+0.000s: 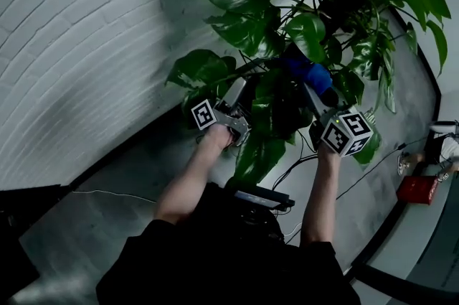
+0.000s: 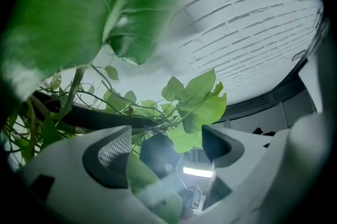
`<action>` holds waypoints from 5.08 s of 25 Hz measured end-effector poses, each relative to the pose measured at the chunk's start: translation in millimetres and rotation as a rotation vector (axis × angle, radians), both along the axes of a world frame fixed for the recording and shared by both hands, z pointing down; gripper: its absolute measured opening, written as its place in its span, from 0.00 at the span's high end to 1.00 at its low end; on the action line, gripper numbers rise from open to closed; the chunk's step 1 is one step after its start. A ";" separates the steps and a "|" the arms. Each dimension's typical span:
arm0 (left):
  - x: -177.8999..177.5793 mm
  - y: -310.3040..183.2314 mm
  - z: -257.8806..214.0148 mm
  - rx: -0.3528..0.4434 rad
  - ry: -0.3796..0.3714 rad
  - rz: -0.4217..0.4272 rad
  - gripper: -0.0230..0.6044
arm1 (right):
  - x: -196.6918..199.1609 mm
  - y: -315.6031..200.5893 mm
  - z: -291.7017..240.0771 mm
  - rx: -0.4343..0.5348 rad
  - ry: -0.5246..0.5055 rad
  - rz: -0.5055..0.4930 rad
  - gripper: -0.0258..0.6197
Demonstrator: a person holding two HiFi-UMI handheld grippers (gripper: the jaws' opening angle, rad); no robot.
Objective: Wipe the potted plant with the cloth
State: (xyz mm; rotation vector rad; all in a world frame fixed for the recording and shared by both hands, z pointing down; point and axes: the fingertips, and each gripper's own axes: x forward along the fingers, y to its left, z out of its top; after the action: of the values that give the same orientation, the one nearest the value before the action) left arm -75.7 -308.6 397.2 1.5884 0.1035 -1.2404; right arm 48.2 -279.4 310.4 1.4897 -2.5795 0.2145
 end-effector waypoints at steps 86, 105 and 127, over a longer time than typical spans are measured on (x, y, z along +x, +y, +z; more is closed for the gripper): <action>6.4 136.8 -27.8 0.156 -0.130 0.089 0.29 | -54.0 119.9 111.7 -0.169 0.090 -0.294 0.77; -24.0 177.5 -25.1 0.215 -0.392 -0.198 0.29 | -95.0 216.6 110.3 -0.318 -0.332 -0.783 0.77; -68.8 276.5 -15.0 0.170 -0.405 -0.166 0.30 | -60.8 262.7 105.4 -0.323 -1.107 -0.421 0.77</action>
State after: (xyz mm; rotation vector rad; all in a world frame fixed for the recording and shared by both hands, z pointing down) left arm -144.4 -32.1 382.2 1.9998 -0.1890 -1.0299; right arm -12.6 -16.6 415.8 0.7345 -3.2535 1.6903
